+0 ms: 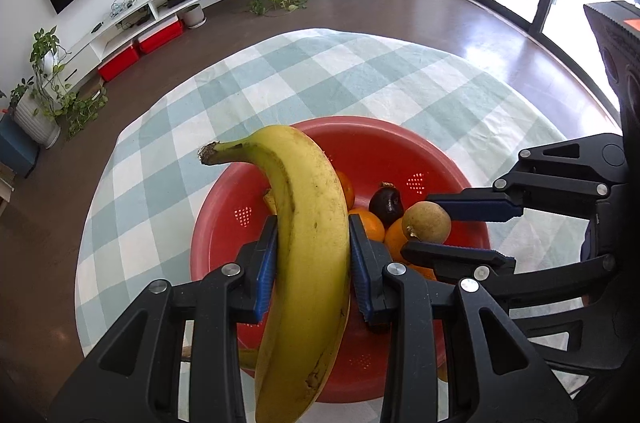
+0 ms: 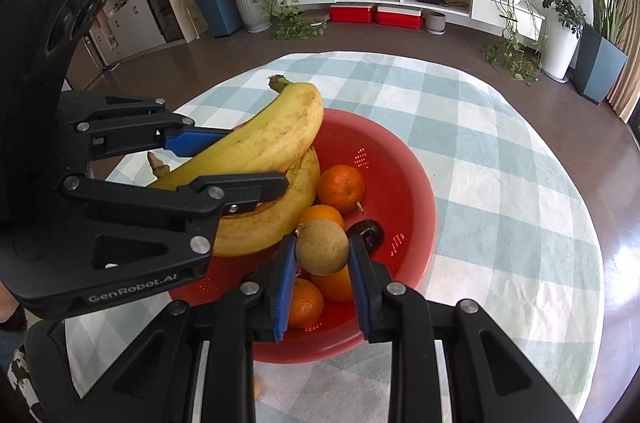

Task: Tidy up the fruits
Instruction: 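Carry the banana and kiwi into the red bowl and open both tools, then close the right tool on the red tomato while the left tool grasps the last kiwi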

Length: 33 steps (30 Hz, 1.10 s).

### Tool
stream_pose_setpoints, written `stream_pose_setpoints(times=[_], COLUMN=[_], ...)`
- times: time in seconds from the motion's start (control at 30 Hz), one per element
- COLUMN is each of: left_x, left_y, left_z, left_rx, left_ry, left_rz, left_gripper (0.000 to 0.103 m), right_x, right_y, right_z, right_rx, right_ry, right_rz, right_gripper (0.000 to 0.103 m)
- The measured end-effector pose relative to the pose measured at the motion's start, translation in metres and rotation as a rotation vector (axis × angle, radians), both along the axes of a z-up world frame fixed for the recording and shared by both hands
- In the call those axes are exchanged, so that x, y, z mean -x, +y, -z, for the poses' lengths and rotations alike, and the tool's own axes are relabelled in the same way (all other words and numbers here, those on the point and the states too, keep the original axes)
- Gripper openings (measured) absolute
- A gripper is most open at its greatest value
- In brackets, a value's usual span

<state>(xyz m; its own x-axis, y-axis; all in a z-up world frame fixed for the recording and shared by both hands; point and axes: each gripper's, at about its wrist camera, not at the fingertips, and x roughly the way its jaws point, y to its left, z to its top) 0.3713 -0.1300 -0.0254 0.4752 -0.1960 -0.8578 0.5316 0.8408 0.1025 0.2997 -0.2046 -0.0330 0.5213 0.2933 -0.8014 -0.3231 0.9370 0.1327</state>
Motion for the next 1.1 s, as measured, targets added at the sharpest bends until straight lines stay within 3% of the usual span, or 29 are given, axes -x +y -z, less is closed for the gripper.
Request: stream_pose_setpoints(times=[0.2,0.4,0.6,0.67,0.8,1.1], left_x=[-0.005,-0.002,0.004,0.009,0.023,0.088], left_y=[-0.004,-0.007,-0.003,-0.001,0.008,0.034], left_z=[0.016,0.013,0.001,-0.004,-0.016,-0.044], left_rx=[-0.033,-0.036,-0.032,-0.024,-0.006,0.076], left_ry=[0.011,-0.009,-0.045,-0.062,-0.094,-0.176], left_rz=[-0.001,0.0,-0.019,-0.025,-0.037,-0.057], left_gripper=[0.032,0.035,0.05,0.062,0.07,0.09], right_x=[0.002,0.006,0.013,0.018,0.032,0.091], right_y=[0.007,0.007,0.003,0.001,-0.003,-0.019], right_z=[0.008,0.011,0.005,0.0,-0.008,-0.021], right_rx=[0.054,0.064,0.059,0.052,0.046,-0.035], right_ry=[0.0,-0.002,-0.018,-0.035,-0.063,-0.132], right_rz=[-0.007,-0.004,0.015,0.021,0.027,0.082], right_gripper=[0.029,0.029,0.038,0.045,0.05,0.067])
